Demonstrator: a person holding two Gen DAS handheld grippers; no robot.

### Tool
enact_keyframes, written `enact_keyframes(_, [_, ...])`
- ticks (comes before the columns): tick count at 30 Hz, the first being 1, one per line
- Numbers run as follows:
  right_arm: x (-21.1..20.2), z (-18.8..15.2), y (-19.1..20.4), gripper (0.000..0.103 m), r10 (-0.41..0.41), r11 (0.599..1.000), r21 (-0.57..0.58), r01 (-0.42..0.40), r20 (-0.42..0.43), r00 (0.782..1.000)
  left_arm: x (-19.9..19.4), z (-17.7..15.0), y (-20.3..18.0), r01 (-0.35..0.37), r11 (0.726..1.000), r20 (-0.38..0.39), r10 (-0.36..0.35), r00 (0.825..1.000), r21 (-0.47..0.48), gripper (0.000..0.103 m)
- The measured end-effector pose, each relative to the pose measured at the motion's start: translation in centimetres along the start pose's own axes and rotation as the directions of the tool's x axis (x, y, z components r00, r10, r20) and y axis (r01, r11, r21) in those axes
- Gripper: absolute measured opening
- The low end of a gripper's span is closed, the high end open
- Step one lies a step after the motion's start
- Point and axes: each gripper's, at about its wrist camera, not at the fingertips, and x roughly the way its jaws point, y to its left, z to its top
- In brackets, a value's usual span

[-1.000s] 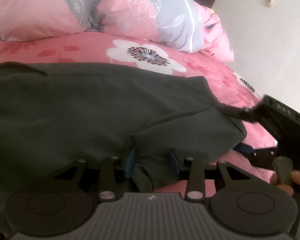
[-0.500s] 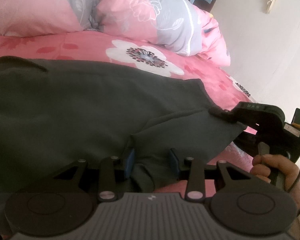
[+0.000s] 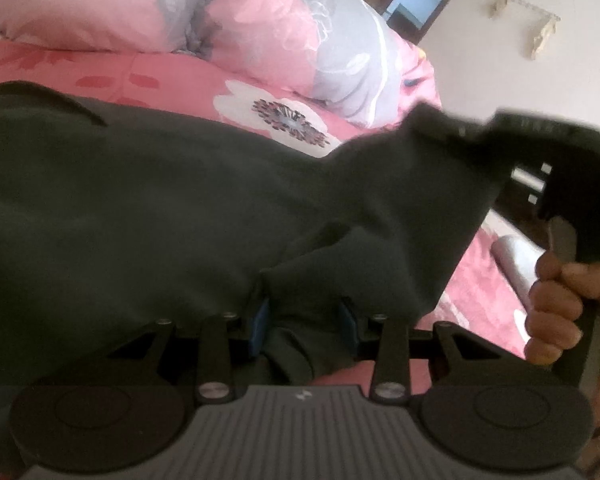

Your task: Fold clothes

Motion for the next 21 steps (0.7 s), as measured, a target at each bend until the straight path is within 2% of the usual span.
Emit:
enact_keyframes(3, [0.4,0.2,3.4,0.004,0.053,0.994,-0.093,-0.056,-0.028,0.998,-1.4,0.2,0.1,-0.028,1.0,0.042,0.027,0.999,0.01,0.046])
enact_keyframes(8, [1.2,-0.6,8.3,0.004,0.13,0.969,-0.2,-0.145,-0.085,0.988,-4.3,0.7,1.4,-0.033,0.999,0.113,0.033,0.993,-0.001,0.046])
enact_keyframes(13, [2.0,-2.2,11.8,0.004,0.173,0.938,-0.278,-0.205,-0.135,0.976,-7.8,0.7,3.3,-0.029,1.0,0.19,0.03,0.981,-0.009,0.046])
enact_keyframes(18, [2.9,-4.1,14.3,0.004,0.204,0.916,-0.31,-0.253,-0.182,0.962,-12.3,0.1,6.7,-0.085,0.994,0.276,0.102,0.956,-0.076,0.046])
enact_keyframes(21, [3.4,-5.4,15.9,0.004,0.213,0.897,-0.346,-0.274,-0.204,0.955,-15.2,-0.4,9.1,-0.139,0.98,0.322,0.179,0.93,-0.143,0.046])
